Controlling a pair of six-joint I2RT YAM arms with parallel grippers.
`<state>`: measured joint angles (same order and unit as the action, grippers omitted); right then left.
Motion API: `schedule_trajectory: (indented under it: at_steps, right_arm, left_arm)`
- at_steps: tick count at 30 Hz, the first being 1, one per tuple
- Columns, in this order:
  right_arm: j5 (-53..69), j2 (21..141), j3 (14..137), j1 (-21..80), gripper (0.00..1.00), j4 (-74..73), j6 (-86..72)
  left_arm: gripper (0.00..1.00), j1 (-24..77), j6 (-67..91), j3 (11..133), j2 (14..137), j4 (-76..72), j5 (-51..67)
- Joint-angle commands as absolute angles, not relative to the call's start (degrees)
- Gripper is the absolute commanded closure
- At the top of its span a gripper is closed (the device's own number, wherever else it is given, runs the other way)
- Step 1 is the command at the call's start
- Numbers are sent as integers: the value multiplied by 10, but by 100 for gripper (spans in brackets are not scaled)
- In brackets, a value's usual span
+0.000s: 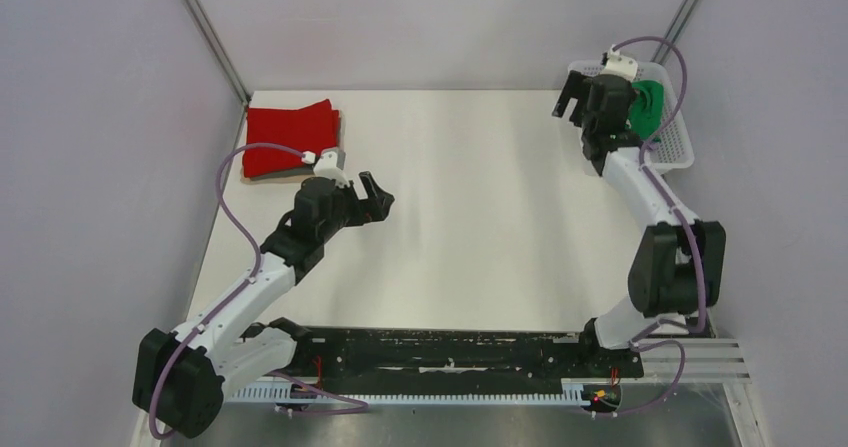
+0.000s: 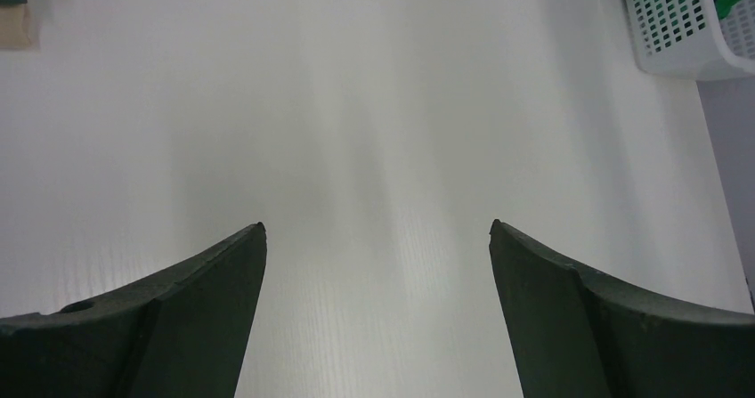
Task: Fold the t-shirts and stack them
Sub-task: Grab crumpled tshirt from bin with the right arm
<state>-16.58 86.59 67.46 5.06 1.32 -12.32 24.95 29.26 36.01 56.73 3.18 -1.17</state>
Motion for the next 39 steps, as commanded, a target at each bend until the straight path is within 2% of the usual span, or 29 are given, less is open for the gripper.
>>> schedule_trajectory:
  at_steps: [1,6,9,17,25,28,39]
  right_arm:
    - [-146,982,818,-24,1,-107,-124]
    - [-191,1102,966,-73,1,-201,-130]
    - [-144,1143,1004,-88,2,-214,-148]
    - [-189,1193,991,-103,2,-148,-168]
    - [-192,1171,928,-103,2,-68,-183]
    - [-152,1159,898,-103,2,-21,-171]
    - [-115,1192,909,-93,1,24,-149]
  left_arm:
    - [0,250,273,384,573,3,-20]
    - [0,250,278,384,593,-14,-3]
    - [0,250,278,388,607,-13,-3]
    - [0,250,282,387,610,-12,-3]
    - [0,250,287,387,618,-11,-3]
    - [0,250,287,388,618,-11,-3]
    - [0,250,286,387,615,-4,-13]
